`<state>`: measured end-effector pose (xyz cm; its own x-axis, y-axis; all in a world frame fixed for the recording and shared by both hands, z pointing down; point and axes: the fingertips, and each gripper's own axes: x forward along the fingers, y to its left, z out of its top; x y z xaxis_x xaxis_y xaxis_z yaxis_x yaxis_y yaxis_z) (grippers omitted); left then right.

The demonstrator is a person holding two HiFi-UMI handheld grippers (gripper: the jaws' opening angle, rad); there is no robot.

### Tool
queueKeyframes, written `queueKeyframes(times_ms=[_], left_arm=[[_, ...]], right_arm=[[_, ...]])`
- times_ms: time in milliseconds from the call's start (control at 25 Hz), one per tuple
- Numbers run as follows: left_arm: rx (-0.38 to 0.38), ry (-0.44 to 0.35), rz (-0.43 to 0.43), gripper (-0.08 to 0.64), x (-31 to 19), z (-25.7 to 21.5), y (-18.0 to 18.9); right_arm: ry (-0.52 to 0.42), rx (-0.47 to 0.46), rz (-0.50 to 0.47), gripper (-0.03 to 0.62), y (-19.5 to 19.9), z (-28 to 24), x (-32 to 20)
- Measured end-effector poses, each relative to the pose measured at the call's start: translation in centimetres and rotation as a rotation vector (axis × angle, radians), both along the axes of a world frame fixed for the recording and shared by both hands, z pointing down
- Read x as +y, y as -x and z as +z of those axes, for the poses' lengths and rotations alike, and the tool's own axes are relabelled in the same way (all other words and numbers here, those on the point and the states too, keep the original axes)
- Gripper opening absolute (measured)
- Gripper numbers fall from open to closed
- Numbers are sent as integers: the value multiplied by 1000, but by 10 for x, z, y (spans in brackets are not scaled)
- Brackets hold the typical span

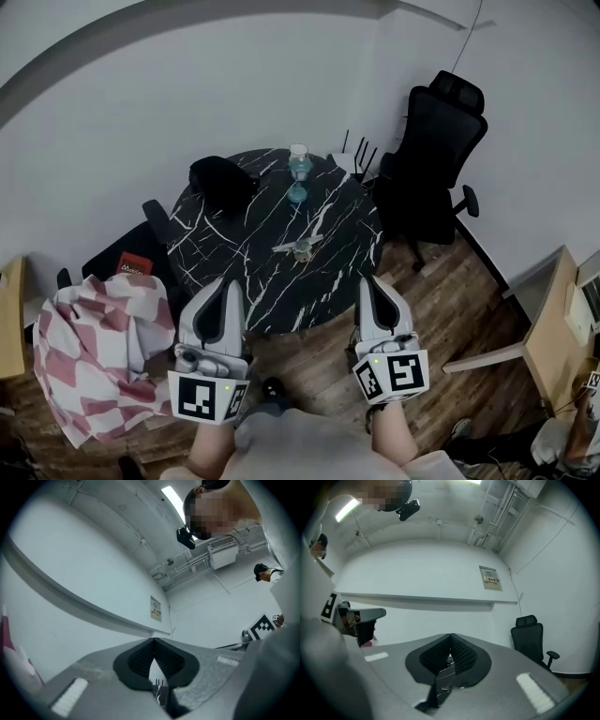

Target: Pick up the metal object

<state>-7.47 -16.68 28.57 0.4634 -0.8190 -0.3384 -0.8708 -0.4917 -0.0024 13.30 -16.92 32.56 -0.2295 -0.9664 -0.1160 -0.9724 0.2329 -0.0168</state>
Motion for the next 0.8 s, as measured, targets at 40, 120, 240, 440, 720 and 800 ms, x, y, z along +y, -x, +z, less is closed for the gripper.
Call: queueKeyframes(times_ms=[40, 120, 240, 440, 720, 800], left_arm=[[3, 1, 4, 0, -5, 1, 3], [7, 5, 13, 0, -15, 2, 9], [18, 10, 23, 0, -27, 3, 16], [37, 16, 41, 0, -43, 6, 29], [61, 50, 68, 0, -60, 19, 34], [57, 62, 80, 0, -64, 23, 31]], right_arm=[[3, 0, 5, 2, 2, 1, -4], [9, 4, 16, 2, 6, 2, -12], [21, 10, 34, 2, 12, 3, -22], [39, 11, 55, 2, 22, 6, -36], [123, 22, 72, 2, 31, 25, -48], [153, 19, 77, 2, 30, 33, -51]])
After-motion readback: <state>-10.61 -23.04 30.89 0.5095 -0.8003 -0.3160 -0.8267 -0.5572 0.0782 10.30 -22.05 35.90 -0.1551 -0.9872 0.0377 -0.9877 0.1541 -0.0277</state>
